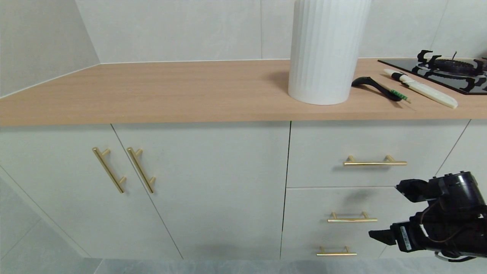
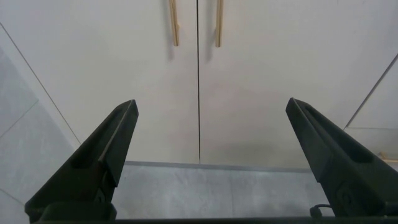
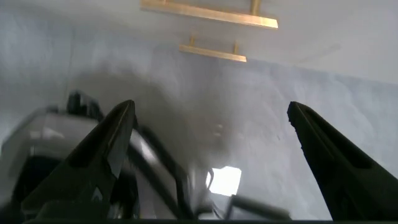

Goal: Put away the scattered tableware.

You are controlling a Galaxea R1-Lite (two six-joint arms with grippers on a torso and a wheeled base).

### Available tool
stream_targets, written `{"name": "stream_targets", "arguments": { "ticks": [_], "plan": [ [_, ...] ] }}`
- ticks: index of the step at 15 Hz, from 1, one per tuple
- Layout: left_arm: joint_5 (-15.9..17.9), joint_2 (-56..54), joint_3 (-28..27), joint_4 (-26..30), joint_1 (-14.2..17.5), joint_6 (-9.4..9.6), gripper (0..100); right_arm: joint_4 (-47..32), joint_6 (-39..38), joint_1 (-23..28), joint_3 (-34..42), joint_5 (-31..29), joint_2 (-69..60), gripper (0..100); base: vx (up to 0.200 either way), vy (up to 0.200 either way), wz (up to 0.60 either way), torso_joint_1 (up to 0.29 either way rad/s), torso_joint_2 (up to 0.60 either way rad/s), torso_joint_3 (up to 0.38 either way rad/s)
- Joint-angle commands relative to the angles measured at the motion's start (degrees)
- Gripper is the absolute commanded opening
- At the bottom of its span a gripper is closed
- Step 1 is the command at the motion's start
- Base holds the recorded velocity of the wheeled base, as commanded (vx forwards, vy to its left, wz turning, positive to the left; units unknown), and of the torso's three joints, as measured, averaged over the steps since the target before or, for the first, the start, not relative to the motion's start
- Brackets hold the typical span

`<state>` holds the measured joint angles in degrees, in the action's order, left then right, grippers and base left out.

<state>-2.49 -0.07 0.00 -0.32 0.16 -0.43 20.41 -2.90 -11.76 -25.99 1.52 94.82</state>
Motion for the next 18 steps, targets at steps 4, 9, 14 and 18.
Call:
{"name": "stream_targets", "arguments": {
  "ticks": [4, 9, 14, 18],
  "plan": [
    [-0.06, 0.07, 0.00, -0.03, 0.02, -0.01, 100, 14.05, -0.17, -0.63, -1.61, -1.35, 15.31, 100, 0.000, 0.000, 0.00, 0.000, 0.00, 0.000],
    [-0.06, 0.07, 0.00, -0.03, 0.02, -0.01, 100, 22.92, 0.09, -0.63, -2.49, -7.15, 22.16, 100, 0.000, 0.000, 0.00, 0.000, 0.00, 0.000],
    [-0.06, 0.07, 0.00, -0.03, 0.02, -0.01, 100, 28.46, -0.26, -0.63, -2.93, -7.68, 26.29, 100, 0.000, 0.000, 0.00, 0.000, 0.00, 0.000],
    [-0.06, 0.07, 0.00, -0.03, 0.02, -0.01, 100, 36.46, -0.79, -0.72, -3.45, -10.49, 31.57, 100, 0.000, 0.000, 0.00, 0.000, 0.00, 0.000]
  ]
}}
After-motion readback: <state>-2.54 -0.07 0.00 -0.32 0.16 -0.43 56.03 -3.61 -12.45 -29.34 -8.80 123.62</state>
